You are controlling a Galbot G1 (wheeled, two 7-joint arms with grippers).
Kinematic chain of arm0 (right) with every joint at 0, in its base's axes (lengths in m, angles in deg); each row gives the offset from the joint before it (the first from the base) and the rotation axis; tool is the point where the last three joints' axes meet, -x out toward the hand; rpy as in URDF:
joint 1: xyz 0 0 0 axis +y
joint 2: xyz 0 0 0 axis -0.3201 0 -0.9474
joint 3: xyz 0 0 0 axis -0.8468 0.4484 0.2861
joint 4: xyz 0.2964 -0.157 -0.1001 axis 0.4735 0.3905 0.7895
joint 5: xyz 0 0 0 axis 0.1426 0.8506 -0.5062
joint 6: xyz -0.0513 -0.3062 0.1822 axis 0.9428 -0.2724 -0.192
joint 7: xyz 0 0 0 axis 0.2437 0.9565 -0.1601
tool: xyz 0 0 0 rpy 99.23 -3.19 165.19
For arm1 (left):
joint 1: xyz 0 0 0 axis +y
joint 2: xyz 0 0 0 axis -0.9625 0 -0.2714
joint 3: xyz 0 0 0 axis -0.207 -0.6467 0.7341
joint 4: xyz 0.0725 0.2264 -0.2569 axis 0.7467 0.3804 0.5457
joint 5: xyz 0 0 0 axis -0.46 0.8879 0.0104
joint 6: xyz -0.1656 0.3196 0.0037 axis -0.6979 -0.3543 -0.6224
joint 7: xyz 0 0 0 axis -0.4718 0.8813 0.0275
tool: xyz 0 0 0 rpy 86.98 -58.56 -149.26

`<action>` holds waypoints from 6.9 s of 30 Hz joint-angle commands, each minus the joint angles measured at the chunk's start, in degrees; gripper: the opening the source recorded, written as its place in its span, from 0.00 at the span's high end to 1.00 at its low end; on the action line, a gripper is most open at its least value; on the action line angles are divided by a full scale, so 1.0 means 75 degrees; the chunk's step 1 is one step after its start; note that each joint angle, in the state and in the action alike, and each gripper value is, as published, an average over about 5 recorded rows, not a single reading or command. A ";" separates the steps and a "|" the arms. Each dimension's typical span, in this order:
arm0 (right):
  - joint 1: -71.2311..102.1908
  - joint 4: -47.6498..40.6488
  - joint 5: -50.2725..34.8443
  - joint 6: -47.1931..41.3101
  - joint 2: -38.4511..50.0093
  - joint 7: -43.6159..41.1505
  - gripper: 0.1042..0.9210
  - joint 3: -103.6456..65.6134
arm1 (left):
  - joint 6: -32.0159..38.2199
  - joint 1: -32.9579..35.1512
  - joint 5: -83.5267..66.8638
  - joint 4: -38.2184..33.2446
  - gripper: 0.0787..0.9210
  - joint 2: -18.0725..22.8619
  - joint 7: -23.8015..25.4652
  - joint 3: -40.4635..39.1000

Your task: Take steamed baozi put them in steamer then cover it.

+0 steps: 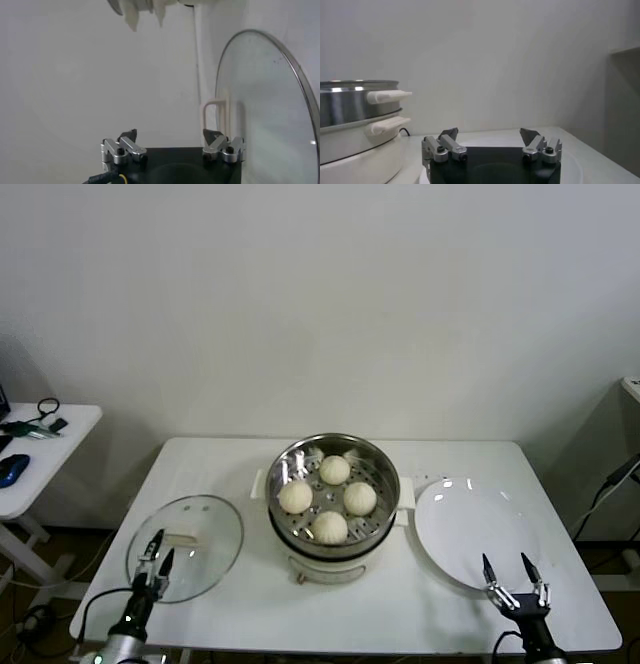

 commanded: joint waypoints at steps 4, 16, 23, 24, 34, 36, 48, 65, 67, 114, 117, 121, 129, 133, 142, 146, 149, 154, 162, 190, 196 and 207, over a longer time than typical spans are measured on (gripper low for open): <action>0.0158 -0.0023 -0.0017 0.0169 -0.0187 -0.0026 0.12 -0.0053 | -0.0050 -0.0783 0.0396 0.0800 0.12 -0.0140 0.0028 -0.0098; 0.0210 -0.0004 0.0039 0.0239 -0.0342 -0.0035 0.12 -0.0072 | -0.0273 -0.1492 -0.0120 0.1225 0.12 -0.0111 0.0372 -0.0411; 0.0222 0.0016 0.0102 0.0259 -0.0419 -0.0035 0.12 -0.0059 | -0.0345 -0.1551 -0.0390 0.1350 0.29 -0.0113 0.0591 -0.0439; 0.0221 0.0022 0.0099 0.0257 -0.0426 -0.0035 0.12 -0.0059 | -0.0344 -0.1550 -0.0401 0.1372 0.33 -0.0107 0.0615 -0.0441; 0.0257 0.0125 0.0083 0.0248 -0.0422 -0.0028 0.12 -0.0101 | -0.0390 -0.1445 -0.0445 0.1347 0.67 -0.0067 0.0720 -0.0483; 0.0261 0.0153 0.0082 0.0244 -0.0417 -0.0026 0.12 -0.0115 | -0.0405 -0.1420 -0.0463 0.1314 0.74 -0.0068 0.0753 -0.0484; 0.0283 0.0329 0.0276 0.0106 -0.0420 0.0173 0.12 -0.0239 | -0.0882 -0.1063 -0.1830 -0.0122 0.93 -0.0216 0.1359 -0.0540; 0.0022 0.0297 0.0978 -0.0163 -0.0553 0.0620 0.12 -0.0272 | -0.4482 -0.0833 -0.3242 -0.4699 0.93 -0.2159 0.3937 -0.1078; 0.0005 0.0276 0.1015 -0.0176 -0.0563 0.0630 0.12 -0.0246 | -0.4882 -0.1014 -0.2866 -0.5019 0.93 -0.2094 0.4096 -0.1701; -0.0154 0.0000 0.0759 0.0039 -0.0609 0.0653 0.12 -0.0067 | -0.7099 -0.3347 0.1959 -0.2217 0.93 0.2075 0.5254 -0.6888; -0.0165 0.0001 0.0759 0.0043 -0.0614 0.0653 0.12 -0.0070 | -0.7058 -0.3338 0.2064 -0.2157 0.93 0.2026 0.5258 -0.6832; -0.0170 0.0004 0.0756 0.0049 -0.0618 0.0653 0.12 -0.0074 | -0.7038 -0.3249 0.2093 -0.2119 0.93 0.1998 0.5270 -0.6813; -0.0182 -0.0016 0.0758 0.0095 -0.0611 0.0654 0.12 -0.0085 | -0.7004 -0.3202 0.2141 -0.2044 0.93 0.1952 0.5296 -0.6749; -0.0195 -0.0018 0.0762 0.0110 -0.0625 0.0656 0.12 -0.0079 | -0.6991 -0.3218 0.2159 -0.1972 0.93 0.1953 0.5294 -0.6681; -0.0201 0.0012 0.0793 0.0090 -0.0691 0.0646 0.12 -0.0035 | -0.6946 -0.3226 0.2073 -0.1905 0.93 0.1915 0.5274 -0.6593; -0.0205 0.0031 0.0790 0.0050 -0.0698 0.0643 0.12 -0.0031 | -0.6931 -0.3196 0.1903 -0.1945 0.84 0.1856 0.5257 -0.6597; -0.0213 0.0027 0.0790 0.0022 -0.0696 0.0645 0.12 -0.0027 | -0.6915 -0.3188 0.1745 -0.2041 0.74 0.1795 0.5268 -0.6623; -0.0226 0.0032 0.0792 -0.0051 -0.0701 0.0651 0.12 -0.0028 | -0.6896 -0.3171 0.1454 -0.2331 0.57 0.1675 0.5291 -0.6708; -0.0147 0.0154 0.0709 -0.0395 -0.0630 0.1268 0.12 0.0092 | -0.6812 -0.2937 0.0628 -0.3187 0.29 0.1349 0.4952 -0.6863; -0.0178 0.0333 0.1572 -0.0892 -0.0425 0.0960 0.12 0.0070 | -0.1206 0.1114 -1.2657 -0.4348 0.12 -0.0712 0.3183 0.0098; -0.0220 0.0347 0.1479 -0.0957 -0.0393 0.0926 0.12 0.0101 | -0.0056 0.1373 -1.3127 -0.3283 0.12 -0.0636 0.3485 -0.0204; -0.0237 0.0363 0.1439 -0.0945 -0.0378 0.0889 0.12 0.0131 | 0.1292 0.1017 -1.2963 -0.1363 0.12 -0.0312 0.3817 -0.0939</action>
